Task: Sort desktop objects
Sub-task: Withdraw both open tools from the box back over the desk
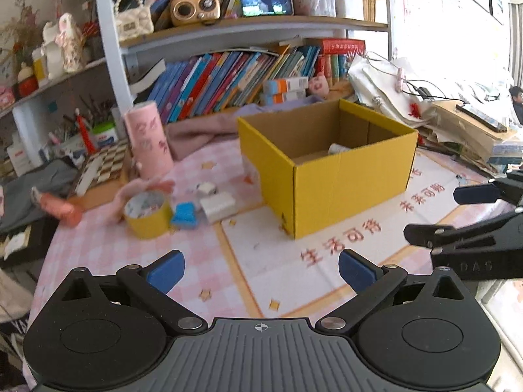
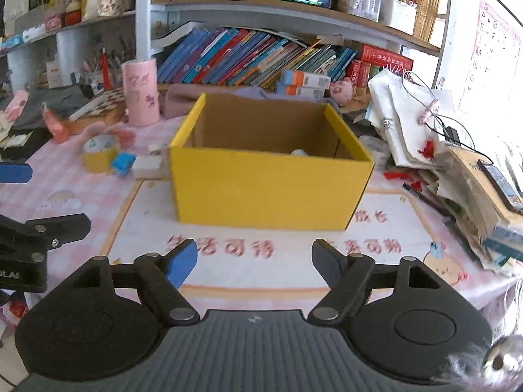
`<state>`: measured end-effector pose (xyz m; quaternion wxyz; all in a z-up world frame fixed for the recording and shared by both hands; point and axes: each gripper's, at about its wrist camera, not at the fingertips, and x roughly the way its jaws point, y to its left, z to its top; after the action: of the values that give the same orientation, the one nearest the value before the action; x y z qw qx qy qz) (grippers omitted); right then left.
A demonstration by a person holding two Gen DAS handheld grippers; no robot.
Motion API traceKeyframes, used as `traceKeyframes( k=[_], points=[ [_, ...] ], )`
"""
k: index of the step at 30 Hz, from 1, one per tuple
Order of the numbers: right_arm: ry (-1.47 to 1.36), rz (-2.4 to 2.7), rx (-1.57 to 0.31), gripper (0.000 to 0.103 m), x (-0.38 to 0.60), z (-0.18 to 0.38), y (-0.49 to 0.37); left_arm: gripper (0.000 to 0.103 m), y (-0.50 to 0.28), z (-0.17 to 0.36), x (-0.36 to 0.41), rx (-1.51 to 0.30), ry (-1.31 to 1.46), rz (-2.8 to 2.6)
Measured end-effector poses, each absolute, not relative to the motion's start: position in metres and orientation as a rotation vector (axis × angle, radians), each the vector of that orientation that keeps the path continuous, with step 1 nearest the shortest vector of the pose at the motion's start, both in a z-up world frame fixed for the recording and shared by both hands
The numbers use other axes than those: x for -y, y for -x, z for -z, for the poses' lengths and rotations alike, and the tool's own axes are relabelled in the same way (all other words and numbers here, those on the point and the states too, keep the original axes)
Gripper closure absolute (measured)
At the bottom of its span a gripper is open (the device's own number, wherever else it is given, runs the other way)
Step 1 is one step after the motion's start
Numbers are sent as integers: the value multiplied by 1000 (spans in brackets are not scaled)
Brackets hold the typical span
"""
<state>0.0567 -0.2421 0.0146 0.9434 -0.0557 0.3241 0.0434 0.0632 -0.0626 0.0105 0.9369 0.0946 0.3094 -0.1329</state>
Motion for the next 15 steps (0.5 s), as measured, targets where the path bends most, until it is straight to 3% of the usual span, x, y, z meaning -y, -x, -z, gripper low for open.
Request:
traceKeyframes(
  k=[9,15],
  points=[
    [109,-103,-705,24,204,1,-30,1,-41,-1,33,-662,-192,264],
    [113,-57,-728,17,184,8,-24,1,-35,4,13,-691,-197,255]
  ],
)
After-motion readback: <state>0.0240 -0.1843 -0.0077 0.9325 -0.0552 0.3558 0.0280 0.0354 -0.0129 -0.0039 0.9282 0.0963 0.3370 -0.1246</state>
